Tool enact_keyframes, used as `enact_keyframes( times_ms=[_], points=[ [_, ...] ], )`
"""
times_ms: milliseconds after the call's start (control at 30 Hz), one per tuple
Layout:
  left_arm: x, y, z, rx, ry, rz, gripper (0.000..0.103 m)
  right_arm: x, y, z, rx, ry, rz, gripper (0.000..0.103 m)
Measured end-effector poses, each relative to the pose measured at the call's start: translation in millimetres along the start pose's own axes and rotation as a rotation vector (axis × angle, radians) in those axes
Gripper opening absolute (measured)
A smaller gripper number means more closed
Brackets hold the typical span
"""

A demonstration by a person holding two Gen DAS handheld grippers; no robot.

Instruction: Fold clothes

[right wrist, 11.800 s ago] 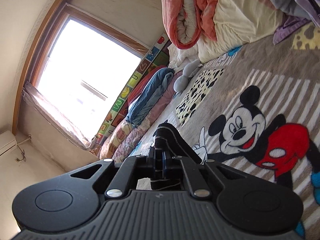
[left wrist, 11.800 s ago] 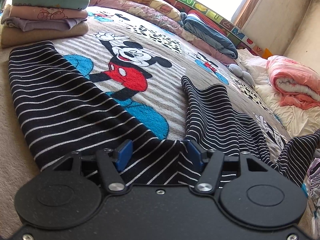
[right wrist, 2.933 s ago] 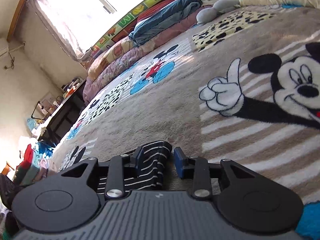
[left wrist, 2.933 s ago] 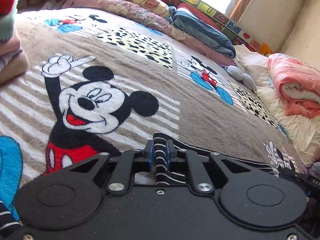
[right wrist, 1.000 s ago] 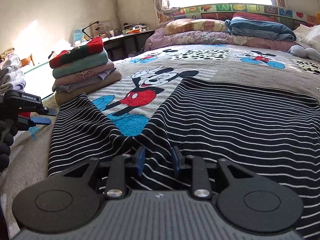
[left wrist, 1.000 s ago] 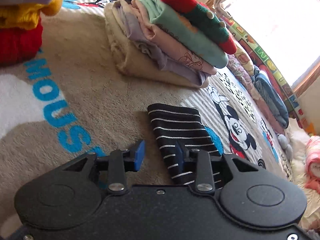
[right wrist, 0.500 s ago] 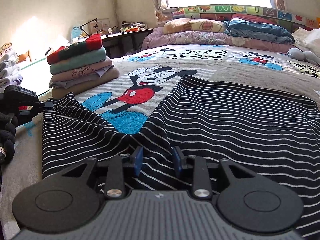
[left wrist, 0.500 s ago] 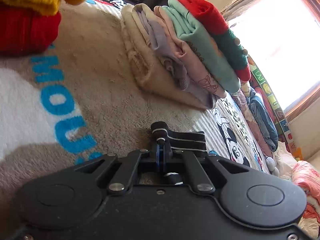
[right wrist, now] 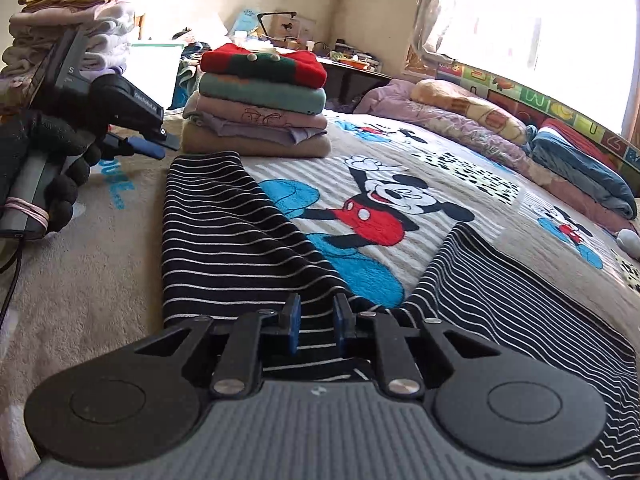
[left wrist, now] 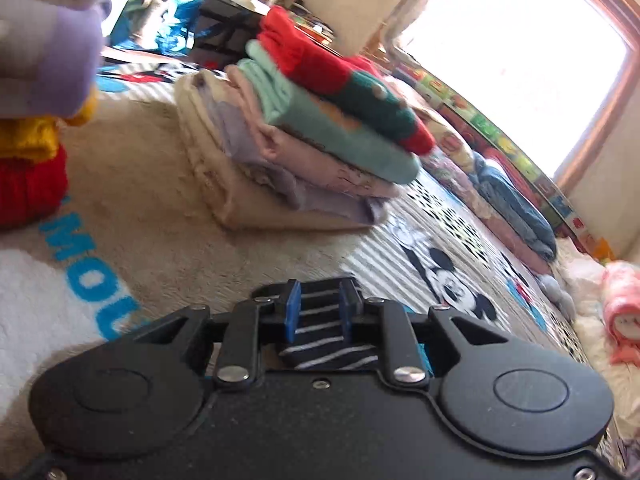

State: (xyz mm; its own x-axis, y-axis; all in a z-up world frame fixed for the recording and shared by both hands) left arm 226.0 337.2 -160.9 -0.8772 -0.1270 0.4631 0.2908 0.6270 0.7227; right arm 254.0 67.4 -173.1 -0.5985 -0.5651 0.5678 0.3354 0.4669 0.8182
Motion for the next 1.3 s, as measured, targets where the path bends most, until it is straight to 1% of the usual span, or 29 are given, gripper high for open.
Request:
enact_keyframes(
  times_ms=[33, 67, 133, 233, 267, 300, 333, 367, 433, 467, 500, 567, 600, 633, 700, 733, 767, 800, 833, 867, 900, 933, 1000, 1067, 1100, 1167, 1200, 1267, 1300],
  points=[
    [-6.2, -7.8, -13.0, -0.061, -0.061, 0.065, 0.017, -7.4, 0.4, 0.7, -0.016, 0.01, 0.025, 0.019],
    [-12.2, -18.1, -28.9, -0.125, -0.13, 0.131, 0.017, -10.4, -2.7, -2.1, -0.05, 0.025, 0.03, 0.019],
    [-22.5, -39.3, -59.5, -0.251, -0.263, 0.259, 0.017, -6.3, -5.7, -0.7, -0.054, 0.018, 0.004, 0.02],
    [-30.8, -74.0, -100.3, -0.409, -0.379, 0.382, 0.017, 1.0, -9.8, 2.2, -0.052, 0.002, -0.038, 0.02],
    [-35.6, -84.7, -111.0, -0.456, -0.4, 0.419, 0.017, 3.5, -11.1, 3.2, -0.051, -0.003, -0.052, 0.02],
    [-42.4, -91.5, -115.5, -0.484, -0.368, 0.422, 0.019, 5.9, -12.5, 4.2, -0.05, -0.009, -0.066, 0.022],
    [-49.1, -96.2, -118.8, -0.5, -0.332, 0.42, 0.013, 8.4, -13.8, 5.2, -0.049, -0.014, -0.08, 0.023],
    [-56.3, -89.7, -115.6, -0.455, -0.283, 0.39, 0.007, 10.9, -15.2, 6.2, -0.048, -0.019, -0.094, 0.023],
    [-66.9, -69.0, -101.5, -0.343, -0.188, 0.307, 0.006, 14.0, -15.6, 20.9, 0.036, -0.006, -0.1, 0.024],
    [-67.2, -60.1, -93.7, -0.305, -0.157, 0.284, 0.006, 15.6, -16.0, 26.9, 0.072, -0.013, -0.104, 0.024],
    [-64.9, -54.8, -88.9, -0.283, -0.157, 0.275, 0.006, 17.4, -16.3, 32.8, 0.107, -0.022, -0.109, 0.024],
    [-53.0, -47.5, -86.0, -0.252, -0.234, 0.283, 0.007, 18.2, -15.1, 30.7, 0.095, -0.031, -0.106, 0.026],
    [-47.0, -48.0, -90.0, -0.248, -0.297, 0.3, 0.007, 18.5, -14.4, 29.0, 0.085, -0.035, -0.103, 0.029],
    [-41.7, -49.0, -94.2, -0.243, -0.36, 0.321, 0.009, 19.0, -13.3, 24.4, 0.056, -0.033, -0.103, 0.029],
    [-39.5, -59.0, -105.2, -0.217, -0.485, 0.395, 0.013, 19.6, -10.8, 12.6, -0.01, -0.029, -0.099, 0.029],
    [-39.1, -68.5, -115.5, -0.221, -0.558, 0.445, 0.018, 18.8, -10.5, 7.5, -0.039, -0.026, -0.093, 0.031],
    [-38.6, -78.3, -125.3, -0.237, -0.603, 0.484, 0.024, 17.7, -11.3, 6.1, -0.05, -0.025, -0.089, 0.031],
    [-38.6, -87.8, -134.6, -0.252, -0.642, 0.522, 0.037, 16.6, -12.3, 5.3, -0.057, -0.024, -0.085, 0.031],
    [-42.7, -96.2, -141.4, -0.261, -0.649, 0.551, 0.042, 15.4, -13.3, 4.5, -0.064, -0.024, -0.081, 0.031],
    [-49.4, -102.5, -145.2, -0.265, -0.624, 0.568, 0.042, 15.8, -13.6, 8.3, -0.044, -0.016, -0.078, 0.031],
    [-59.1, -104.5, -144.3, -0.261, -0.55, 0.555, 0.043, 15.9, -13.4, 14.4, -0.01, -0.015, -0.067, 0.031],
    [-67.1, -105.3, -143.1, -0.256, -0.486, 0.539, 0.025, 16.1, -13.1, 20.7, 0.027, -0.016, -0.053, 0.031],
    [-67.2, -94.2, -139.4, -0.231, -0.452, 0.468, 0.024, 15.4, -13.0, 32.3, 0.096, -0.039, -0.026, 0.031],
    [-58.2, -78.1, -133.7, -0.205, -0.455, 0.41, 0.025, 15.2, -12.6, 41.2, 0.15, -0.065, -0.01, 0.031],
    [-55.3, -72.8, -129.3, -0.176, -0.48, 0.403, 0.028, 15.5, -11.8, 43.6, 0.163, -0.074, -0.005, 0.031],
    [-51.8, -67.8, -121.2, -0.13, -0.532, 0.419, 0.036, 17.7, -9.8, 45.1, 0.163, -0.083, -0.009, 0.032],
    [-52.5, -64.3, -114.2, -0.109, -0.507, 0.408, 0.042, 19.2, -9.3, 46.1, 0.166, -0.085, -0.011, 0.032],
    [-54.6, -56.8, -98.8, -0.06, -0.447, 0.383, 0.042, 22.2, -9.5, 49.7, 0.185, -0.093, -0.015, 0.032],
    [-59.2, -49.8, -81.1, 0.001, -0.356, 0.351, 0.042, 23.5, -9.7, 52.7, 0.202, -0.094, -0.014, 0.032]
  ],
)
Point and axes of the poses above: each gripper's, at about its wrist camera, not at the fingertips, and x roughly against the way its jaws point, z to its left, y to its top, the point moved 5 cm from there along -x, roughly the way its jaws point
